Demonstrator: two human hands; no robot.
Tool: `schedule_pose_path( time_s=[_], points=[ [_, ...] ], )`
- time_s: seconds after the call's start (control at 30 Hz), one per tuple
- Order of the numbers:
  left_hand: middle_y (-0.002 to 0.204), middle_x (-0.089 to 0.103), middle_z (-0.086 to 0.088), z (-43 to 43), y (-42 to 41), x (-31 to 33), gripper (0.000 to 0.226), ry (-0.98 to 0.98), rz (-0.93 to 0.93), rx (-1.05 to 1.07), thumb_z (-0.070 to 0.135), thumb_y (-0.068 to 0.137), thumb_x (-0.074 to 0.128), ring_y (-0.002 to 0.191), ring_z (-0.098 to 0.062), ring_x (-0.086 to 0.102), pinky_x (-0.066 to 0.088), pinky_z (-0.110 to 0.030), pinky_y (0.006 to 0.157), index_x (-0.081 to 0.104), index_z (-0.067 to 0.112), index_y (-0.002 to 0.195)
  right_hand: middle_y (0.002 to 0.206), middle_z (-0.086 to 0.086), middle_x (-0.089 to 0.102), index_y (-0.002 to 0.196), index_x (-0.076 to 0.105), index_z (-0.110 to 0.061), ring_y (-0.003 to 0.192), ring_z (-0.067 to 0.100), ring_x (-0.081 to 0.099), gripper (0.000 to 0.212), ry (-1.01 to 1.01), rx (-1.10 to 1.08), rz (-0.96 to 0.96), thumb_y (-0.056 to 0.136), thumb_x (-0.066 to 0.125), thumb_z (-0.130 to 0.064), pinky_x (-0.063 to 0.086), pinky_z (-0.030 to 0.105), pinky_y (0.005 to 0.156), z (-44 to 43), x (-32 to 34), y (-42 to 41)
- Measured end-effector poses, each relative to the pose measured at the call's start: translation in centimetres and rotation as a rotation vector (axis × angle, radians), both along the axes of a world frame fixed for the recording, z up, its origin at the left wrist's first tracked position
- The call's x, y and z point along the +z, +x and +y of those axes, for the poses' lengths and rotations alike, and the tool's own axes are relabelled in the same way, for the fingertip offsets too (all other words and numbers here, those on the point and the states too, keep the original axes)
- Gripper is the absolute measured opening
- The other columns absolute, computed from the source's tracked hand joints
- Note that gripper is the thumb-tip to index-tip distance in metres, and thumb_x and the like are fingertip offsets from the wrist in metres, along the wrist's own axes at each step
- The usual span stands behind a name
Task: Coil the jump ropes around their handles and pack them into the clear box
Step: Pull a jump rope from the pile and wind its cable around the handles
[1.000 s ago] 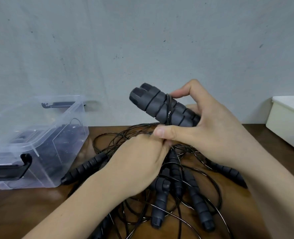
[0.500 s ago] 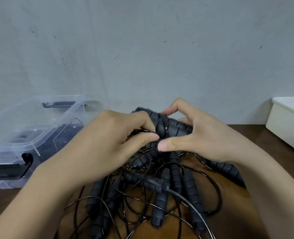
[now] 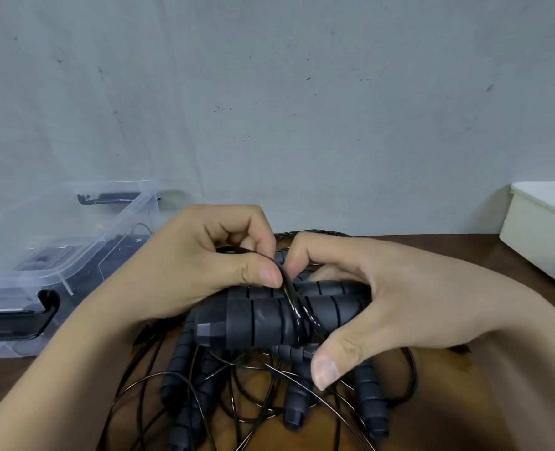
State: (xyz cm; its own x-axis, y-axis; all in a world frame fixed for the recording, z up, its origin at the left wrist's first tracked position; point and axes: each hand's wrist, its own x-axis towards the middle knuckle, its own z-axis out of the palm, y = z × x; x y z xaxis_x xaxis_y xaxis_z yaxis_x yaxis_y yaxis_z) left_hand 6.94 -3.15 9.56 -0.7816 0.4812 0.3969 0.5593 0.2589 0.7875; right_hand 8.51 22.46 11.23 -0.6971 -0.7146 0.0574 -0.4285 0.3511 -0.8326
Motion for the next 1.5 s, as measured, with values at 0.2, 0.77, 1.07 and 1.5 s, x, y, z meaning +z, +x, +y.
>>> schedule_pose_path(
  time_s=[0.2, 0.77, 1.07, 1.5],
  points=[
    [0.071, 0.066, -0.001, 1.4, -0.6, -1.4, 0.061, 0.232, -0.189, -0.100, 0.044, 0.094, 0.073, 0.067, -0.013, 0.060, 0.045, -0.029, 0.062, 0.047, -0.011, 0.092, 0.105, 0.023, 0.078, 0.123, 0.057, -0.006, 0.093, 0.032, 0.072, 0.066, -0.298, 0.026, -0.117, 0.075, 0.098, -0.024, 0.055, 0.054, 0.103, -0.2, 0.3, 0.8],
    [0.053, 0.050, 0.008, 5.6, 1.4, -2.4, 0.026, -0.137, 0.160, 0.334, 0.049, 0.108, 0.043, 0.046, -0.007, 0.047, 0.036, -0.023, 0.049, 0.063, 0.040, 0.094, 0.071, -0.003, 0.074, 0.130, 0.053, -0.035, 0.053, 0.007, 0.061, 0.069, -0.479, -0.485, 0.185, 0.073, 0.091, -0.038, 0.048, 0.016, 0.054, -0.6, 0.3, -0.8],
    [0.068, 0.068, 0.003, 2.2, 2.3, 0.7, 0.026, -0.249, 0.321, 0.369, 0.048, 0.105, 0.060, 0.063, -0.016, 0.065, 0.048, -0.035, 0.057, 0.072, 0.027, 0.094, 0.101, 0.002, 0.083, 0.125, 0.054, -0.044, 0.089, 0.028, 0.080, 0.065, -0.189, -0.438, 0.142, 0.074, 0.092, -0.050, 0.061, 0.059, 0.094, 0.0, -1.3, -3.3],
    [0.075, 0.070, -0.007, -1.0, 0.0, 0.6, 0.022, 0.033, 0.050, 0.097, 0.035, 0.076, 0.089, 0.069, -0.014, 0.061, 0.048, -0.019, 0.069, 0.079, 0.016, 0.081, 0.110, 0.010, 0.081, 0.128, 0.063, -0.030, 0.105, 0.041, 0.076, 0.064, -0.025, -0.052, -0.041, 0.074, 0.099, -0.032, 0.058, 0.063, 0.101, -0.1, -0.1, -0.2]
  ],
)
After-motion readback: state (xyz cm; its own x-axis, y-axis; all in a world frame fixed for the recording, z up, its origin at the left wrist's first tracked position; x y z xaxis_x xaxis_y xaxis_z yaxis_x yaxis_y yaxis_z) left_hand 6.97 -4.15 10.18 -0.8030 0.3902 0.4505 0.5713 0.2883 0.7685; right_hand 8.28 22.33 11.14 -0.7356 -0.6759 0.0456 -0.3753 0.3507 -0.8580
